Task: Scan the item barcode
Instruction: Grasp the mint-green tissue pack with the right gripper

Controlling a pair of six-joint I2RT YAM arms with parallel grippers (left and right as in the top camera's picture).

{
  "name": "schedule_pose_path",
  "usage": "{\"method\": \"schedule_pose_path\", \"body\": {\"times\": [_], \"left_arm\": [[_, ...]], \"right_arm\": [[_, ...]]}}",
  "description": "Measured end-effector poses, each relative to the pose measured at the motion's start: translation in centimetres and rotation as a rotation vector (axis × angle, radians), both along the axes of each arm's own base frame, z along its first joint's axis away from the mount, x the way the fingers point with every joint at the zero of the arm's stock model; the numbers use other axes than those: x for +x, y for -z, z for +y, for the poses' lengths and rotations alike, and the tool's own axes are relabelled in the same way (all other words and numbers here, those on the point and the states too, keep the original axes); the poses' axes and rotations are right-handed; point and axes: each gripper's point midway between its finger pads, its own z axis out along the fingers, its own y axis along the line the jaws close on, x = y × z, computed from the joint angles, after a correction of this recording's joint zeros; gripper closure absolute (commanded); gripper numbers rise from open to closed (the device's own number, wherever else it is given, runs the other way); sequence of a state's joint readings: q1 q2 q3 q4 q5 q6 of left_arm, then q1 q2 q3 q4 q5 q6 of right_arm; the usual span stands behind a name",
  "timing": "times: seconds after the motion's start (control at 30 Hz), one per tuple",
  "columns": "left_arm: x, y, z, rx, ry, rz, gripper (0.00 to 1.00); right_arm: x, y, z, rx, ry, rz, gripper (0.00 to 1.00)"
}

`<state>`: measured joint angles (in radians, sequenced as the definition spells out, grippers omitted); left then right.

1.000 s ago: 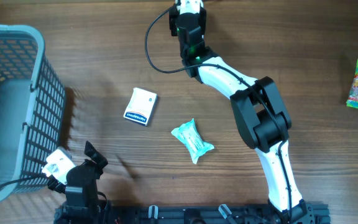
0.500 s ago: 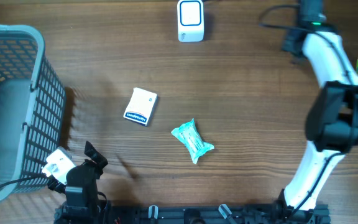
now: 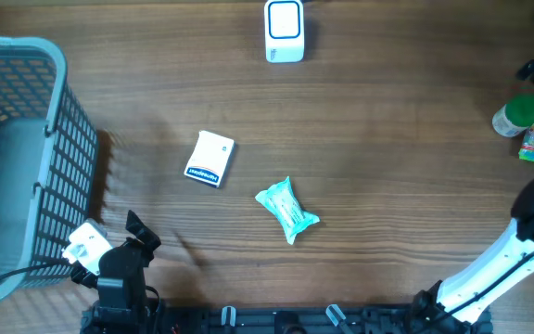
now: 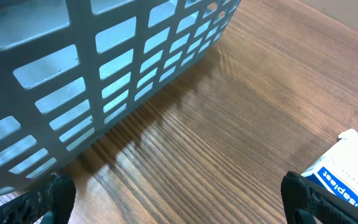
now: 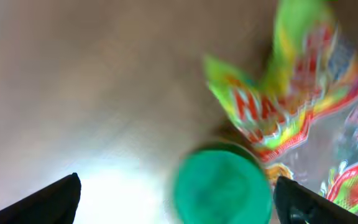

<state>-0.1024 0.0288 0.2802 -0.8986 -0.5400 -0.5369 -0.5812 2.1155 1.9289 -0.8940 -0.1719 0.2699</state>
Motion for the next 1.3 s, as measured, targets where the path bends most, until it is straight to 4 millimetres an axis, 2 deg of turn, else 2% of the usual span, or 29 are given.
{"method": "schedule_pose_path", "body": {"times": [0.03, 0.07, 0.1, 0.13, 0.17, 0.2, 0.23, 0.27, 0.33, 0.37, 0.47, 0.57, 0.6, 0.63, 0.67, 0.7, 0.77, 0.87, 0.93, 0.97, 1.0, 1.03, 1.07, 1.1, 1.13, 1.17, 1.2, 1.23, 1.3], "left_arm": [[0.0, 0.0, 0.0, 0.000, 0.000, 0.000, 0.00], [0.0, 0.0, 0.0, 0.000, 0.000, 0.000, 0.00], [0.0, 0.0, 0.0, 0.000, 0.000, 0.000, 0.00], [0.0, 0.0, 0.0, 0.000, 0.000, 0.000, 0.00], [0.0, 0.0, 0.0, 0.000, 0.000, 0.001, 0.00], [0.0, 0.0, 0.0, 0.000, 0.000, 0.000, 0.00], [0.0, 0.0, 0.0, 0.000, 0.000, 0.001, 0.00], [0.0, 0.0, 0.0, 0.000, 0.000, 0.001, 0.00], [0.0, 0.0, 0.0, 0.000, 0.000, 0.001, 0.00], [0.0, 0.0, 0.0, 0.000, 0.000, 0.002, 0.00], [0.0, 0.0, 0.0, 0.000, 0.000, 0.000, 0.00], [0.0, 0.0, 0.0, 0.000, 0.000, 0.000, 0.00], [0.0, 0.0, 0.0, 0.000, 0.000, -0.001, 0.00], [0.0, 0.0, 0.0, 0.000, 0.000, 0.002, 0.00], [0.0, 0.0, 0.0, 0.000, 0.000, 0.000, 0.00], [0.0, 0.0, 0.0, 0.000, 0.000, 0.001, 0.00], [0.0, 0.0, 0.0, 0.000, 0.000, 0.000, 0.00], [0.0, 0.0, 0.0, 0.000, 0.000, 0.000, 0.00], [0.0, 0.0, 0.0, 0.000, 0.000, 0.000, 0.00], [0.0, 0.0, 0.0, 0.000, 0.000, 0.000, 0.00], [0.0, 0.0, 0.0, 0.000, 0.000, 0.000, 0.00], [0.0, 0.0, 0.0, 0.000, 0.000, 0.001, 0.00], [0.0, 0.0, 0.0, 0.000, 0.000, 0.000, 0.00], [0.0, 0.0, 0.0, 0.000, 0.000, 0.000, 0.00], [0.0, 0.0, 0.0, 0.000, 0.000, 0.000, 0.00], [0.0, 0.0, 0.0, 0.000, 0.000, 0.000, 0.00], [0.0, 0.0, 0.0, 0.000, 0.000, 0.000, 0.00], [0.0, 0.0, 0.0, 0.000, 0.000, 0.000, 0.00], [0.0, 0.0, 0.0, 0.000, 0.000, 0.001, 0.00]], "right_arm": [[0.3, -3.6, 0.6, -0.023, -0.004, -0.058, 0.00], [-0.1, -8.0, 2.0, -0.039, -0.005, -0.120, 0.00], [-1.3, -13.1, 5.0, -0.040, -0.032, -0.185, 0.00], [-3.0, -17.4, 9.4, -0.021, -0.093, -0.234, 0.00], [-4.8, -19.7, 14.1, 0.013, -0.173, -0.241, 0.00], [-7.1, -20.0, 19.2, 0.067, -0.273, -0.178, 0.00], [-9.5, -19.1, 26.0, 0.128, -0.450, -0.082, 0.00], [-10.5, -18.1, 29.6, 0.144, -0.572, -0.027, 0.00], [-13.3, -13.5, 36.9, 0.159, -0.870, 0.156, 0.00], [-14.6, -11.1, 39.7, 0.156, -0.992, 0.234, 0.00], [-19.4, -4.5, 45.8, 0.106, -1.261, 0.394, 0.00], [-22.0, 1.1, 50.7, 0.023, -1.424, 0.369, 0.01], [-22.6, 3.2, 51.4, -0.048, -1.441, 0.366, 0.00], [-23.1, 4.2, 51.4, -0.084, -1.447, 0.379, 0.01], [-23.5, 5.7, 51.5, -0.152, -1.447, 0.372, 0.05], [-24.3, 7.7, 50.8, -0.267, -1.428, 0.407, 0.11], [-24.1, 9.0, 50.2, -0.393, -1.392, 0.418, 0.11], [-23.0, 10.2, 51.2, -0.565, -1.357, 0.351, 0.14], [-23.0, 11.8, 51.5, -0.623, -1.345, 0.361, 0.28], [-23.1, 12.8, 51.2, -0.643, -1.329, 0.390, 0.40], [-23.1, 13.1, 51.1, -0.647, -1.307, 0.401, 0.47], [-23.0, 13.3, 51.1, -0.658, -1.278, 0.403, 0.57], [-22.9, 13.4, 51.0, -0.666, -1.248, 0.403, 0.61], [-23.1, 13.5, 50.4, -0.671, -1.210, 0.423, 0.71], [-23.3, 13.5, 49.8, -0.685, -1.170, 0.458, 0.73], [-23.6, 13.1, 49.2, -0.695, -1.139, 0.498, 0.75], [-23.9, 12.3, 48.9, -0.702, -1.108, 0.539, 0.85], [-23.7, 11.4, 49.4, -0.694, -1.092, 0.549, 0.95], [-22.8, 7.8, 53.7, -0.541, -1.105, 0.489, 0.96]]}}
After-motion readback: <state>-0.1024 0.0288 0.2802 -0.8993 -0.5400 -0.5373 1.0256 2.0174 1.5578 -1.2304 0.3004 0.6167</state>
